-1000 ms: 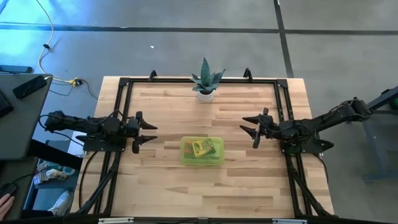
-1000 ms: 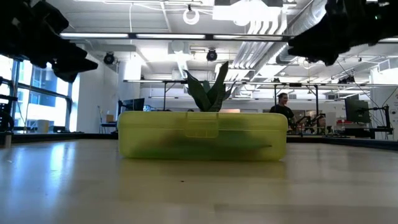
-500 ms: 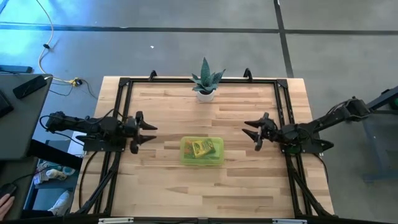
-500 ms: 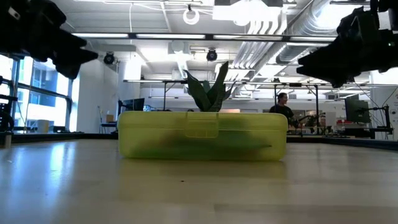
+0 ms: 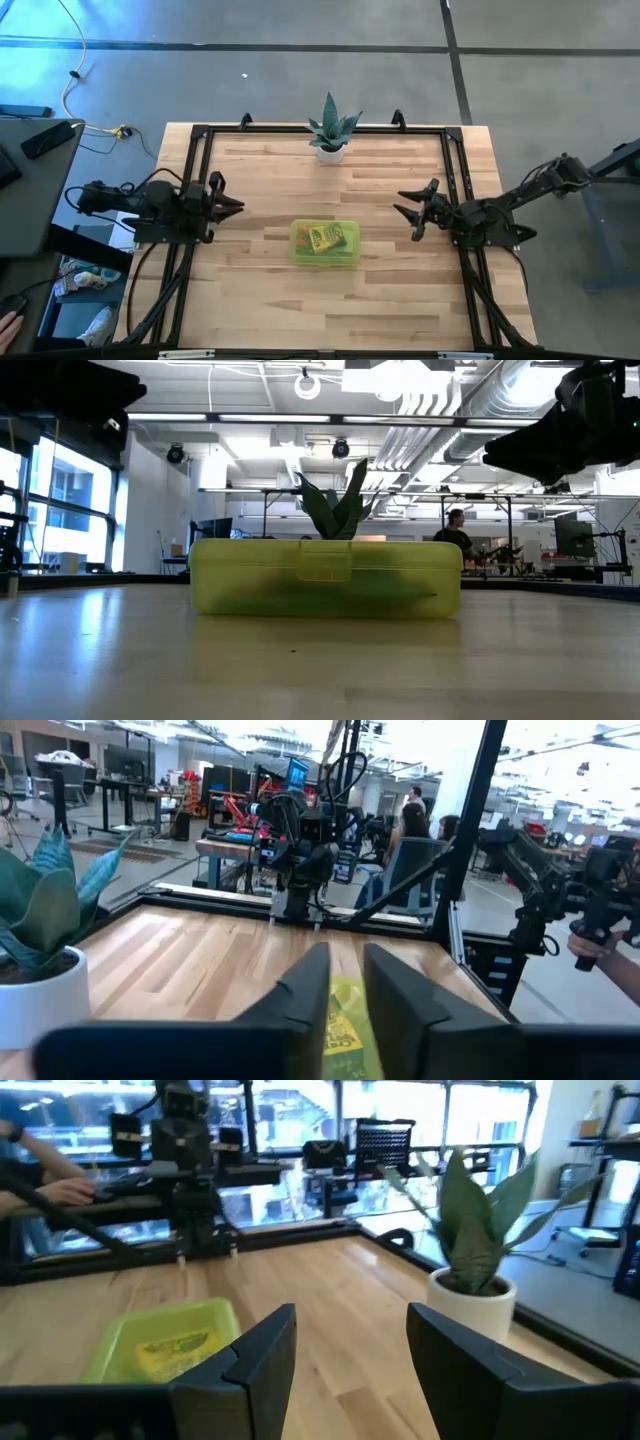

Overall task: Pack school essentials
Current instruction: Return to Home Position

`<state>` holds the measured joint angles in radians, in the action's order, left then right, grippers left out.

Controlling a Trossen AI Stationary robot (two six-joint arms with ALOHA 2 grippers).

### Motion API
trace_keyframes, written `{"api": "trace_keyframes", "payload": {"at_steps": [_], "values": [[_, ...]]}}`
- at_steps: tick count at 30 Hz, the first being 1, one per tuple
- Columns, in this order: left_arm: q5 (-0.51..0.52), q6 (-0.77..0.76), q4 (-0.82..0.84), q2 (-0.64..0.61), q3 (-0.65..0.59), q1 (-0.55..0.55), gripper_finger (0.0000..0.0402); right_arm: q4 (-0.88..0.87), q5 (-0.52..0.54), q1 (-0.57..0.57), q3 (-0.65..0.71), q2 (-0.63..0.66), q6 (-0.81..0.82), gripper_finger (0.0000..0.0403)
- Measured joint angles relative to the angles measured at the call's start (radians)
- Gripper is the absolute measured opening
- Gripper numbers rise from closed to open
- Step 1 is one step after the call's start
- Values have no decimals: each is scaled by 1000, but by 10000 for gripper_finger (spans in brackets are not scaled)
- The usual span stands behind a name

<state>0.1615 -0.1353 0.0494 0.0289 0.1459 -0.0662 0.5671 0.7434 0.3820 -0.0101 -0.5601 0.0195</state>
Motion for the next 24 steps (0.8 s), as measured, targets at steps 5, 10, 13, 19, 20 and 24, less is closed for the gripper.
{"api": "trace_keyframes", "payload": {"at_steps": [5, 10, 13, 19, 20, 24], "values": [[-1, 15, 100, -20, 53, 0, 5, -2, 30, 0, 0, 49, -41, 181], [-1, 81, 192, -25, 109, 0, 8, -2, 31, 0, 0, 93, -71, 181], [2, 120, 246, -26, 150, 0, 1, -2, 33, -2, 0, 119, -89, 180], [3, 146, 277, -25, 175, 0, 1, -2, 33, -2, 0, 164, -131, 133], [3, 141, 282, -25, 175, 0, 1, -2, 34, -2, 0, 168, -132, 119], [3, 127, 286, -25, 151, 0, 1, -21, 33, -2, 0, 170, -128, 62]]}}
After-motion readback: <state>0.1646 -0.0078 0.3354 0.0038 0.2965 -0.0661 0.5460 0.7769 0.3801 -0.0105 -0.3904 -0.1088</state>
